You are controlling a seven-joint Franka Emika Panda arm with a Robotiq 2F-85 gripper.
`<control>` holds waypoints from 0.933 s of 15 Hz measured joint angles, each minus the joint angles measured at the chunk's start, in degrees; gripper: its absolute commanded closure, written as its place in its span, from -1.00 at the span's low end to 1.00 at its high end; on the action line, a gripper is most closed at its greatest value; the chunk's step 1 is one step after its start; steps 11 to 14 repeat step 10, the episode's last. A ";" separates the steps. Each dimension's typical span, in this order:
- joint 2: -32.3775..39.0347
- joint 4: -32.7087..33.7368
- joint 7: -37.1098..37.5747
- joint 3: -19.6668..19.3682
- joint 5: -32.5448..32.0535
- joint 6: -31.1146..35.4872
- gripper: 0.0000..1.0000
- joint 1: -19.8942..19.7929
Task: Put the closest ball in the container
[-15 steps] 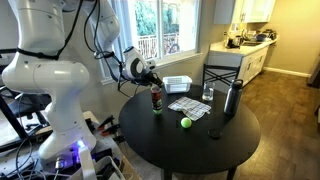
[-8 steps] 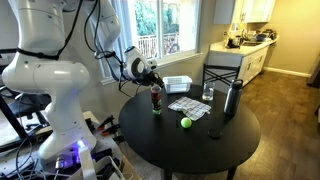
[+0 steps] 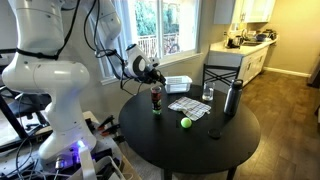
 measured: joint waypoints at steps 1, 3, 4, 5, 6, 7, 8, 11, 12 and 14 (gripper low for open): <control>-0.23 0.01 0.00 -0.20 0.00 0.00 -1.00 0.00; -0.43 0.01 0.00 -0.36 0.00 0.00 -1.00 0.01; -0.44 0.01 0.00 -0.36 0.00 0.00 -1.00 0.02; -0.44 0.01 0.00 -0.36 0.00 0.00 -1.00 0.04; -0.44 0.01 0.00 -0.36 0.00 0.00 -1.00 0.05; -0.44 0.01 0.00 -0.36 0.00 0.00 -1.00 0.05; -0.44 0.01 0.00 -0.36 0.00 0.00 -1.00 0.06; -0.44 0.01 0.00 -0.36 0.00 0.00 -1.00 0.06; -0.44 0.01 0.00 -0.36 0.00 0.00 -1.00 0.06; -0.44 0.01 0.00 -0.36 0.00 0.00 -1.00 0.06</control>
